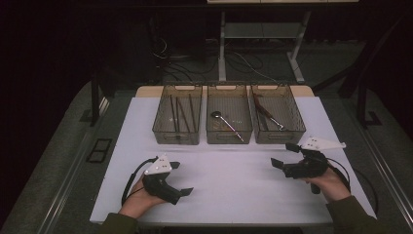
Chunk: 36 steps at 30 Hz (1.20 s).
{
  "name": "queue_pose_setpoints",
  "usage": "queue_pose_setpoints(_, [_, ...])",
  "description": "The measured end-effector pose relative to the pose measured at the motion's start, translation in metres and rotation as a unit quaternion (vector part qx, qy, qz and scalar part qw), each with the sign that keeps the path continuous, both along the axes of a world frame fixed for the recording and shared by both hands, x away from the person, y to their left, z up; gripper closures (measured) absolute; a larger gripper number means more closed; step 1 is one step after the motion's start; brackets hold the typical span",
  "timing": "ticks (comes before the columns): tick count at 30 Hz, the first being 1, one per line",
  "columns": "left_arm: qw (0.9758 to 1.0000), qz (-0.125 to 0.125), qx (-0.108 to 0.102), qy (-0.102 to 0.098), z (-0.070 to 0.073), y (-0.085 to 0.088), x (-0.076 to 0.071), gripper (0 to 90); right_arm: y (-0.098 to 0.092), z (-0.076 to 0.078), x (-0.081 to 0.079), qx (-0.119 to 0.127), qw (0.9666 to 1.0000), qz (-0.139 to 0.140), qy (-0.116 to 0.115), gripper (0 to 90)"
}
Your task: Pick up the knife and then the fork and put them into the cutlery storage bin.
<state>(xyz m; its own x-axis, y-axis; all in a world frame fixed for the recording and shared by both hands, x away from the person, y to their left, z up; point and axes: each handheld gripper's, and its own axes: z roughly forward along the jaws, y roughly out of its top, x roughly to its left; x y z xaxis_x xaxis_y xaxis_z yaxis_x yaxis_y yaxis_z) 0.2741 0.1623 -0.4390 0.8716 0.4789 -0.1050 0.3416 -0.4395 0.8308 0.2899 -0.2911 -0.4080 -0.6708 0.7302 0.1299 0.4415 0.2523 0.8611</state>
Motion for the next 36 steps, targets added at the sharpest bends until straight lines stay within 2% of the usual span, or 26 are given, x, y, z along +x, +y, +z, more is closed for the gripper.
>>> queue_pose_setpoints(9, [0.9999, 0.002, -0.010, 0.004, 0.000, 0.000, -0.001, 0.0, 0.012, -0.018, -0.018, -0.022, 0.9989, 0.041, 0.011, 14.5])
queue_pose_setpoints(14, [1.0000, 0.000, -0.006, 0.003, 0.001, 0.000, -0.001, 0.0, 0.016, -0.026, -0.027, -0.023, 0.9977, 0.062, 0.013, 12.4])
queue_pose_setpoints(17, [1.0000, -0.002, -0.006, 0.002, 0.001, 0.000, -0.001, 0.0, 0.015, -0.030, -0.029, -0.023, 0.9977, 0.062, 0.011, 12.4])
queue_pose_setpoints(21, [1.0000, -0.002, -0.006, 0.003, 0.001, 0.000, -0.001, 0.0, 0.015, -0.034, -0.032, -0.038, 0.9973, 0.063, 0.007, 12.4])
queue_pose_setpoints(28, [1.0000, -0.004, -0.005, 0.003, 0.001, 0.000, -0.001, 0.0, 0.013, -0.037, -0.032, -0.040, 0.9971, 0.061, 0.020, 12.4])
queue_pose_setpoints(36, [1.0000, -0.003, -0.006, 0.002, 0.001, 0.000, -0.001, 0.0, 0.013, -0.037, -0.032, -0.040, 0.9974, 0.057, 0.019, 12.4])
